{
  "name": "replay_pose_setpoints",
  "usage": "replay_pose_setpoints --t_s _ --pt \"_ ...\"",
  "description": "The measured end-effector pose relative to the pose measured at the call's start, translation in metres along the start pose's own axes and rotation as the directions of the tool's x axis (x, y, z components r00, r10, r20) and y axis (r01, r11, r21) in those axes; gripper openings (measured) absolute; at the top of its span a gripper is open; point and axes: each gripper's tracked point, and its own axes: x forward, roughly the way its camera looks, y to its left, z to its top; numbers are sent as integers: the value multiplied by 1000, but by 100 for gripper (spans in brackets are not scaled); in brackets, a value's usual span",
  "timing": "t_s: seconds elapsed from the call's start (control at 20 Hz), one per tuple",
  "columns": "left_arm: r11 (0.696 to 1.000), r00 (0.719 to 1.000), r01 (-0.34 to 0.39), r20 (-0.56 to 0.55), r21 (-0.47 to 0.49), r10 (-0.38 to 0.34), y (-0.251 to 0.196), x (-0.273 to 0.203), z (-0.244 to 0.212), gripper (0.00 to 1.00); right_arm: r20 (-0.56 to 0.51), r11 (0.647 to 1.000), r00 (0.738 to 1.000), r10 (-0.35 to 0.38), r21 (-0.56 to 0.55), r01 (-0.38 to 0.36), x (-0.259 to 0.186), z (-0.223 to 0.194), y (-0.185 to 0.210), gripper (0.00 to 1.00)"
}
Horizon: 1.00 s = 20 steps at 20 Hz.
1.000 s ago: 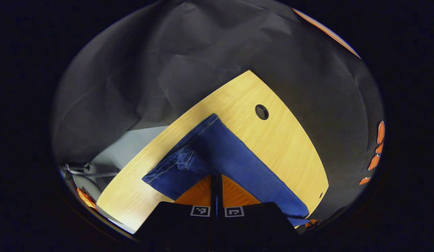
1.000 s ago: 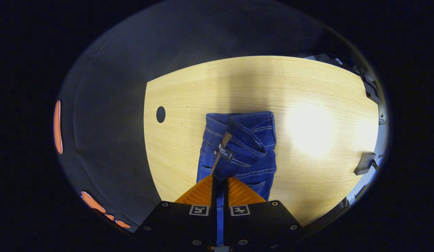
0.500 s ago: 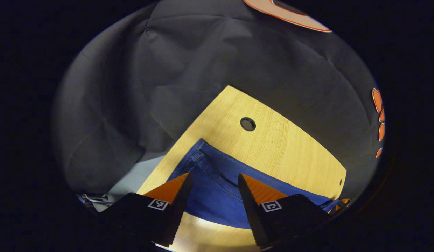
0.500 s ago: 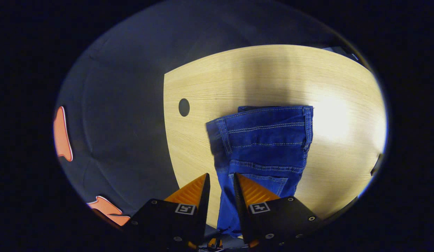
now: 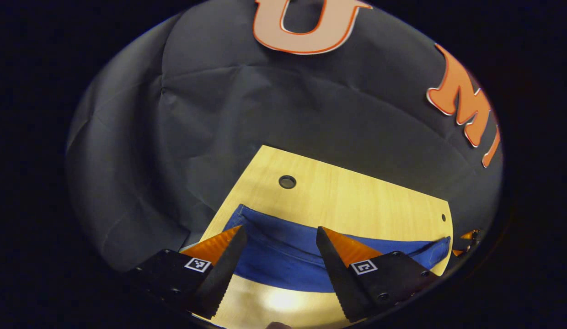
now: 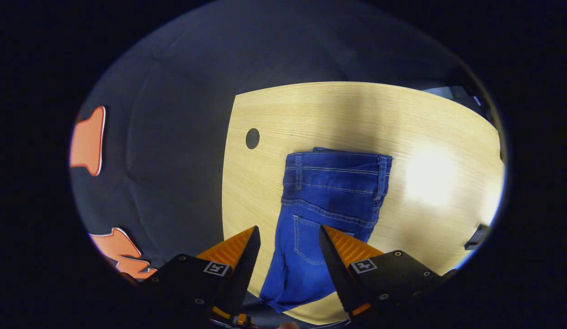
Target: Grasp the waist and the cuffs of the jeans and fold them to make the two legs overlap; first hold the waist and fold one-third of the jeans toward the cuffs, then hold the cuffs and fold the remaining one-third in the same direction to finish folding.
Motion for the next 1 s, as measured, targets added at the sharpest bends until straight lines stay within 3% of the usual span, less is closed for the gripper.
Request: replay_pose_setpoints --t_s 0.1,0.35,0.45,0.5,0.55,0.75,0.9,1.0 --pt "999 999 32 -41 16 -31 -5 -6 -10 95 -8 999 999 -31 -40 30 1 -6 -14 84" --pt "999 980 36 -199 35 -28 -8 -39 -48 95 -24 988 992 -124 -93 121 6 -11 -65 90" --pt "993 970 -18 -237 120 46 5 -50 -63 96 -47 986 989 -138 -99 133 9 -16 -75 92" --pt "984 966 -49 -243 171 90 15 -54 -72 95 -51 983 987 -150 -112 143 10 -15 -82 100" --pt "978 962 -60 -248 201 110 16 -56 -80 95 -45 980 985 -164 -126 157 10 -14 -88 95" --pt "989 967 -40 -243 145 75 -3 -70 -98 95 -11 964 981 -192 -189 186 16 -5 -102 96" --pt "991 981 -42 -181 127 64 -18 -87 -100 96 20 973 989 -149 -173 150 27 10 -97 96" --pt "989 989 -39 -133 141 58 -26 -98 -99 96 34 972 985 -169 -161 173 34 17 -104 97"
